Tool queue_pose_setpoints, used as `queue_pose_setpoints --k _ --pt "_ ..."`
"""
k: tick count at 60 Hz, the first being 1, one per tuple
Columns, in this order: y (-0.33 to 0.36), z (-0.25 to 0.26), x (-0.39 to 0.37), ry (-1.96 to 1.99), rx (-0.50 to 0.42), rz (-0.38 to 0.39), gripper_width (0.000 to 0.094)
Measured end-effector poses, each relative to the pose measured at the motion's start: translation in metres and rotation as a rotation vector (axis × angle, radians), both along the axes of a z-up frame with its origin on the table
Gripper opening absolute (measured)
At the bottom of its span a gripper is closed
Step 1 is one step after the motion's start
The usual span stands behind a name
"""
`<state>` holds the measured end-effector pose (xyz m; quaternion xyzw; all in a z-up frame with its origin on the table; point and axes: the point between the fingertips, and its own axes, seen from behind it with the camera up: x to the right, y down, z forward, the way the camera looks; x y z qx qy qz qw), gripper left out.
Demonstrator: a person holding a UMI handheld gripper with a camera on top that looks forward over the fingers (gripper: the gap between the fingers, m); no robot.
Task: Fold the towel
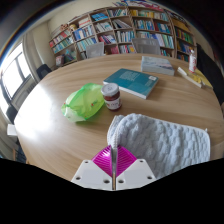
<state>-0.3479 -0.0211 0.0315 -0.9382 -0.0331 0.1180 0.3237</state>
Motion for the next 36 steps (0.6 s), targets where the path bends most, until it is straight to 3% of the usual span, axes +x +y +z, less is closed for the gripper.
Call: queue_pose_setpoints --k 10,15,27,36 --pt "0.007 0.082 0.071 0.073 0.120 -0.086 0.0021" --pt "0.001 0.098 0.129 0.080 0.133 -0.155 0.0022" --pt "-0.033 0.031 0.246 0.000 0.002 -0.300 0.0024" --pt "-0.050 -0.021 0.280 -0.077 -0.069 -0.336 0.0032"
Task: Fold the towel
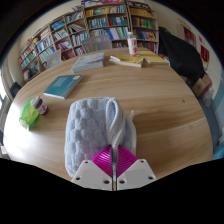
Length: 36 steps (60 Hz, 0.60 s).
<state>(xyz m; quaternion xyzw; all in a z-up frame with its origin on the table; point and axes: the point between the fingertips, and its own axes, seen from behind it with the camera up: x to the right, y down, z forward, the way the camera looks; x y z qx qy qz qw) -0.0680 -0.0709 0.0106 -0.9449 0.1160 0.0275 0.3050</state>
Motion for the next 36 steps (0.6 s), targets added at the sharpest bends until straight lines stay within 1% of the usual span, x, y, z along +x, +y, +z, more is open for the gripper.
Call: queue_pose_setpoints --k 3,8,10,11,12,13,15,18,20,21,24,28,32,36 --pt "0.003 -0.006 0.004 -0.001 0.005 -0.018 0.0034" --pt "0.001 0.000 0.001 0.002 -0.006 -0.045 0.0041" --pt "0.001 -0.001 0.002 0.003 -0.008 -0.050 0.0077" --pt "0.001 0.000 0.002 0.003 -0.010 -0.052 0.0117" --pt "0.000 0.002 0.002 0.004 -0.013 -0.056 0.0168" --pt "-0.002 0.003 0.002 0.007 -0.016 -0.060 0.0240" --pt "-0.005 0.008 0.007 0.002 -0.022 -0.079 0.0408" --pt "-0.009 0.022 0.010 0.004 -0.004 -0.100 0.0708" --pt "-0.011 0.030 0.014 -0.002 0.015 -0.112 0.0836" --pt "-0.014 0.034 0.017 -0.008 0.022 -0.118 0.0855" --pt "-0.026 0.044 0.025 -0.040 0.028 -0.136 0.0813" --pt "-0.044 0.063 0.037 -0.103 0.041 -0.153 0.0837" --pt "-0.066 0.081 0.044 -0.146 0.049 -0.172 0.0832" --pt "-0.088 0.099 0.043 -0.139 0.079 -0.189 0.0831"
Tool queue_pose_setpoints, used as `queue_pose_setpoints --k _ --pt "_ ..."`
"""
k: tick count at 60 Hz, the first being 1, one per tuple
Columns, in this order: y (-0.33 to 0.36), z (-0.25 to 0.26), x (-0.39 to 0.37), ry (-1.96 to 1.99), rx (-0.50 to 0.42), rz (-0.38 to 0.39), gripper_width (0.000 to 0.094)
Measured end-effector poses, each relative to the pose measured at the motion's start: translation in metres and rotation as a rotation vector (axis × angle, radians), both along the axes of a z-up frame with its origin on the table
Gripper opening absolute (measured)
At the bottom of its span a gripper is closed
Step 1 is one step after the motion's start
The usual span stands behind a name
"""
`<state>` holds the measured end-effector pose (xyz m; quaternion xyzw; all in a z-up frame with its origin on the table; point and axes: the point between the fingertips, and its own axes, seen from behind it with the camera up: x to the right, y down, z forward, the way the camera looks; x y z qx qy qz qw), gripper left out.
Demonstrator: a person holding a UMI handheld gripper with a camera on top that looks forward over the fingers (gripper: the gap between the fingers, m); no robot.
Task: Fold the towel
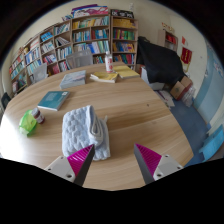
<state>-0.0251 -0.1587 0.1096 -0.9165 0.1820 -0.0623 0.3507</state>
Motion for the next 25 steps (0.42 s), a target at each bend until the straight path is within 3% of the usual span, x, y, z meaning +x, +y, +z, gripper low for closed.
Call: queue_pose_setpoints --k 12,25 --pt "-0.057 0.047 -0.026 0.067 0.104 -0.034 0.0828" --pt "-0.101 0.041 -0.015 0.140 0.125 -0.132 0.0832"
